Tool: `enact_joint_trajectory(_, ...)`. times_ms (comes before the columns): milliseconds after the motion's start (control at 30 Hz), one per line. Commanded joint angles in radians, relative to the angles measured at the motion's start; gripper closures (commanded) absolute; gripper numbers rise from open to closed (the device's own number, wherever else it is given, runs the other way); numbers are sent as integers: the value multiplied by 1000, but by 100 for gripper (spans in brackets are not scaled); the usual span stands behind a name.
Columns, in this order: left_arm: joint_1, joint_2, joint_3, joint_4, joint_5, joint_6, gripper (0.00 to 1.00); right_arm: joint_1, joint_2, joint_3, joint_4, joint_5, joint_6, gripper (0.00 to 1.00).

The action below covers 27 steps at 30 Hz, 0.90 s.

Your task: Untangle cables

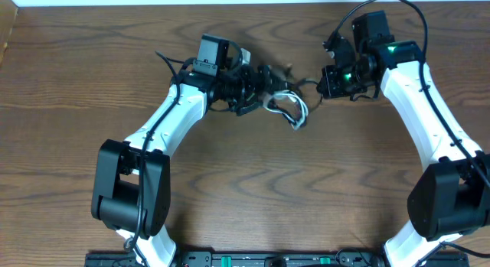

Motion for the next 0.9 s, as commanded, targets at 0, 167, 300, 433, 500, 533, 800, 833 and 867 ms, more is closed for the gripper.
enact_joint_trajectory(0,5,-30,13,-87,-74,287,8,2,5,10,-15,80,79,99)
enact_joint_trajectory(167,5,-29,13,-185,-266,292,8,7,5,10,-45,34,36,99)
enact_joint_trajectory(300,4,-28,13,-152,-271,292,9,15,5,10,-51,10,26,99)
enact_joint_trajectory(433,0,1,13,-68,-269,289,16,17,5,10,-50,-9,25,99)
enact_joint_trajectory(500,-9,25,13,-37,-259,272,20,12,5,10,-50,-8,26,99)
enact_joint_trajectory(533,-18,39,13,-27,-253,256,21,8,5,11,-50,-8,26,99)
enact_joint_trajectory(800,-113,154,13,69,-146,76,23,-2,5,10,-56,-4,25,99)
enact_joint_trajectory(833,-121,164,13,69,-133,49,23,-2,5,10,-56,-4,24,99)
enact_joint_trajectory(867,-127,175,13,68,-123,30,25,-3,5,10,-57,-4,19,99)
